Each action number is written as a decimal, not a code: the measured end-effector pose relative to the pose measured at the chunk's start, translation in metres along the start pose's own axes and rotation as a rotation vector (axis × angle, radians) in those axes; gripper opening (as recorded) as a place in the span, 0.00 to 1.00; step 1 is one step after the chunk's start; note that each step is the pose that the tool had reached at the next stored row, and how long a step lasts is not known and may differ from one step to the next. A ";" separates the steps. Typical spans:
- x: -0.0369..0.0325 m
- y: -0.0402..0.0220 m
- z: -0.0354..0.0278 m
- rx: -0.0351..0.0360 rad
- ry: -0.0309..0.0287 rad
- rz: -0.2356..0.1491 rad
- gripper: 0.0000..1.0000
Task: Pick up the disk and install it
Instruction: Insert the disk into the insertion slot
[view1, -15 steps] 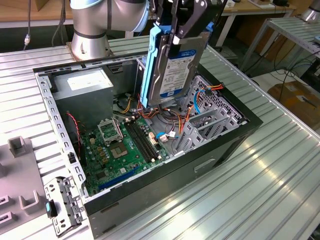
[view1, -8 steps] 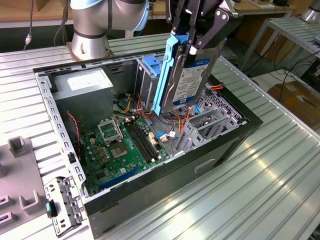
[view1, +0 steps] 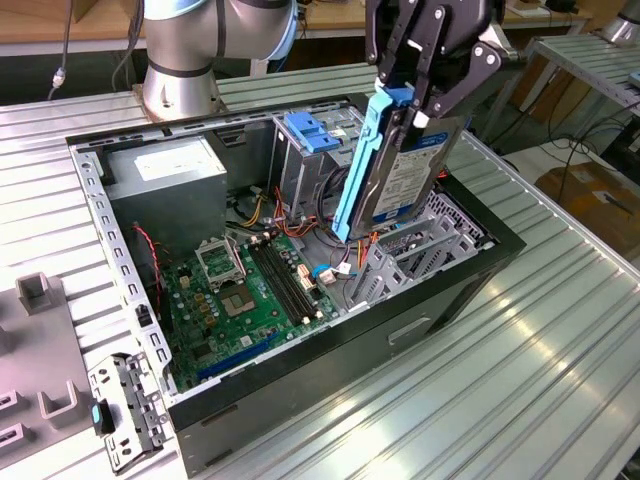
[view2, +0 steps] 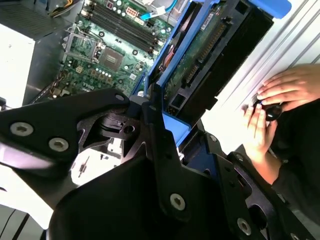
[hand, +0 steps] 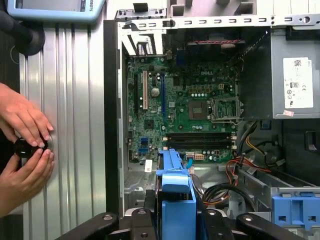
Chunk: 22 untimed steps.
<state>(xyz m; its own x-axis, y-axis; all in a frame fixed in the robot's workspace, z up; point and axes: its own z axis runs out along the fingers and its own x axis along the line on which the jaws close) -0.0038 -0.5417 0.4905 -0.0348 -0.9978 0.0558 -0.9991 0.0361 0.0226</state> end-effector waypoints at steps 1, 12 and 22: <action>0.0012 -0.0034 0.0007 0.0000 0.0001 0.000 0.37; 0.0033 -0.0434 0.0085 0.0003 0.0093 0.000 0.37; 0.0017 -0.0683 0.0209 0.0007 0.0205 0.001 0.37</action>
<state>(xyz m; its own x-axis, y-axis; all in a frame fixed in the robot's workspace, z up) 0.0639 -0.5471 0.4682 -0.0352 -0.9965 0.0762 -0.9991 0.0370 0.0218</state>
